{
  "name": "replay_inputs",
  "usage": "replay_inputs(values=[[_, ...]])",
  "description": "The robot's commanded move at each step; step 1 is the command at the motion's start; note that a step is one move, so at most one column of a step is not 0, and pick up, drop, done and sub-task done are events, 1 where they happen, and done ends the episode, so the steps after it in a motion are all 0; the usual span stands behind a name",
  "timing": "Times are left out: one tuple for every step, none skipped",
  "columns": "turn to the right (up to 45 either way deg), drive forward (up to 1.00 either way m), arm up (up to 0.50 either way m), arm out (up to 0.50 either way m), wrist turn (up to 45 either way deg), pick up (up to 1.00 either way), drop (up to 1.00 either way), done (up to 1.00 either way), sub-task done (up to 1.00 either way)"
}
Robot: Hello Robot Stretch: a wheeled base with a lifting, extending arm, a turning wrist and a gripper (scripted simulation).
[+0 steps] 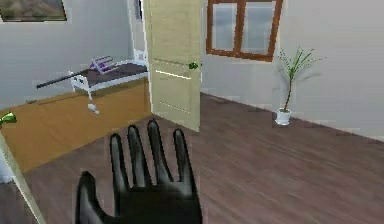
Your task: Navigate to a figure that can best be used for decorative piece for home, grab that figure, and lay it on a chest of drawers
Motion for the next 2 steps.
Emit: replay_inputs(values=[[-45.0,0.00,0.00,0.00,0.0,0.00,0.00,0.00,0.00],[-18.0,0.00,0.00,0.00,0.0,0.00,0.00,0.00,0.00]])
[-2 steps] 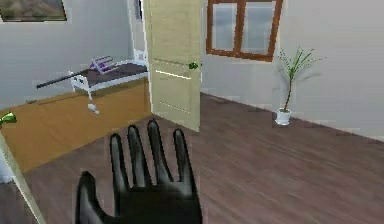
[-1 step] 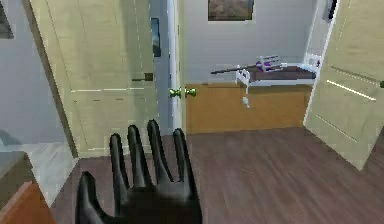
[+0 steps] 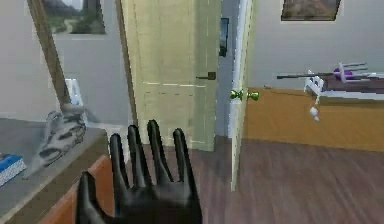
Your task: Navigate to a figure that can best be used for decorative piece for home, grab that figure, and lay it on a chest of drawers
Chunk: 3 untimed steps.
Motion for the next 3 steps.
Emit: replay_inputs(values=[[0.0,0.25,0.00,0.00,0.0,0.00,0.00,0.00,0.00],[45.0,0.00,0.00,0.00,0.0,0.00,0.00,0.00,0.00],[45.0,0.00,0.00,0.00,0.0,0.00,0.00,0.00,0.00]])
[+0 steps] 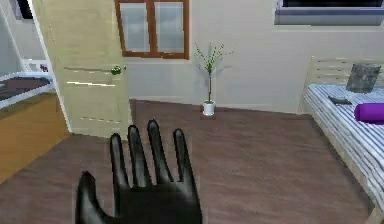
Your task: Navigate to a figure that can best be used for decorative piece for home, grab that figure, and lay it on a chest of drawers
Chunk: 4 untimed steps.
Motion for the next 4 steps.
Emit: replay_inputs(values=[[-45.0,0.00,0.00,0.00,0.0,0.00,0.00,0.00,0.00],[-45.0,0.00,0.00,0.00,0.0,0.00,0.00,0.00,0.00],[-12.0,0.00,0.00,0.00,0.0,0.00,0.00,0.00,0.00],[45.0,0.00,0.00,0.00,0.0,0.00,0.00,0.00,0.00]])
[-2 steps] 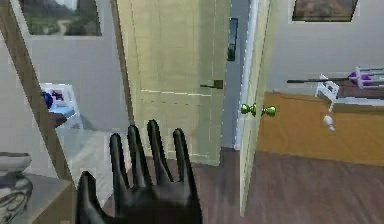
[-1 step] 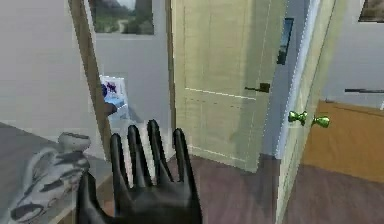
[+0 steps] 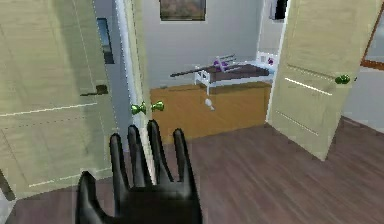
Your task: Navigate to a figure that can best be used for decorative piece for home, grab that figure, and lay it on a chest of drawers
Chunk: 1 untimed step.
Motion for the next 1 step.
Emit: replay_inputs(values=[[45.0,0.00,0.00,0.00,0.0,0.00,0.00,0.00,0.00]])
